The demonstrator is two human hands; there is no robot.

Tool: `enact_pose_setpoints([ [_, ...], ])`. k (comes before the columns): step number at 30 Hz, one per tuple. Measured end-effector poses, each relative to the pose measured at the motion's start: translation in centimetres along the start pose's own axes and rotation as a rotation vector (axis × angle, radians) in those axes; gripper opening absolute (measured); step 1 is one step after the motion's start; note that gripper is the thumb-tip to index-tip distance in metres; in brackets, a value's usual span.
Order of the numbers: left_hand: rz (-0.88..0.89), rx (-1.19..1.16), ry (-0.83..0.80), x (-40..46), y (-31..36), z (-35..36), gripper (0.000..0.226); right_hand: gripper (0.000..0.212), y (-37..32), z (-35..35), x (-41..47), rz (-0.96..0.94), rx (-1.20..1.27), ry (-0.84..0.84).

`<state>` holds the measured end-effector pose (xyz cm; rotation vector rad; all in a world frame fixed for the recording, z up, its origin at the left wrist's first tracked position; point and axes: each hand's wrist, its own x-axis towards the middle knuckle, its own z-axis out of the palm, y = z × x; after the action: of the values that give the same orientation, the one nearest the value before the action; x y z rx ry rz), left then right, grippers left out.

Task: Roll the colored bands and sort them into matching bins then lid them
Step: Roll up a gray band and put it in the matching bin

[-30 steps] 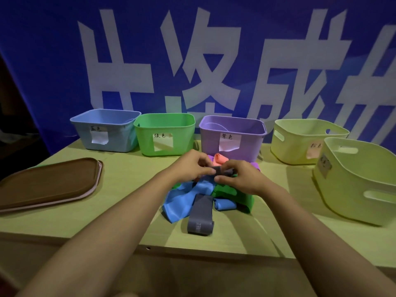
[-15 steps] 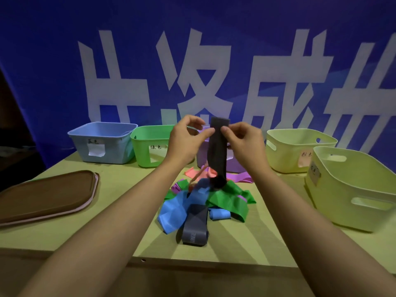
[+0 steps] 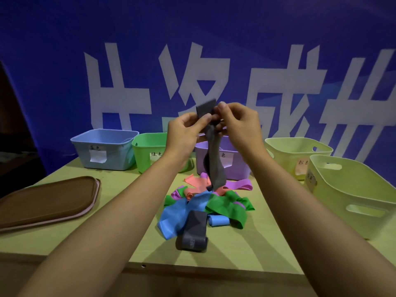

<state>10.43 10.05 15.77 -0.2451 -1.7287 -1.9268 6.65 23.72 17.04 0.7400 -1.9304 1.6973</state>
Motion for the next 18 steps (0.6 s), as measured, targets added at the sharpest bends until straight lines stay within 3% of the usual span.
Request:
enact_pose_setpoints([
  [4, 0.048, 0.035, -0.07, -0.1, 1.3, 0.1, 0.011, 0.029, -0.3, -0.8, 0.4, -0.052, -0.028, 0.104],
  [10, 0.049, 0.069, -0.063, 0.7, 1.6, 0.2, 0.015, 0.029, -0.4, -1.2, -0.9, 0.087, 0.07, -0.089],
  [12, 0.009, 0.075, -0.038, 1.1, 0.7, -0.1, 0.02, 0.037, 1.1, -1.6, -2.5, 0.224, 0.078, -0.221],
  [15, -0.045, 0.115, -0.018, 1.5, -1.2, -0.5, 0.013, 0.031, 4.5, -2.0, -5.8, 0.451, 0.094, -0.522],
  [18, -0.082, 0.164, -0.02, 1.6, -3.2, -0.8, 0.004, 0.027, 8.1, -1.8, -8.4, 0.562, 0.004, -0.613],
])
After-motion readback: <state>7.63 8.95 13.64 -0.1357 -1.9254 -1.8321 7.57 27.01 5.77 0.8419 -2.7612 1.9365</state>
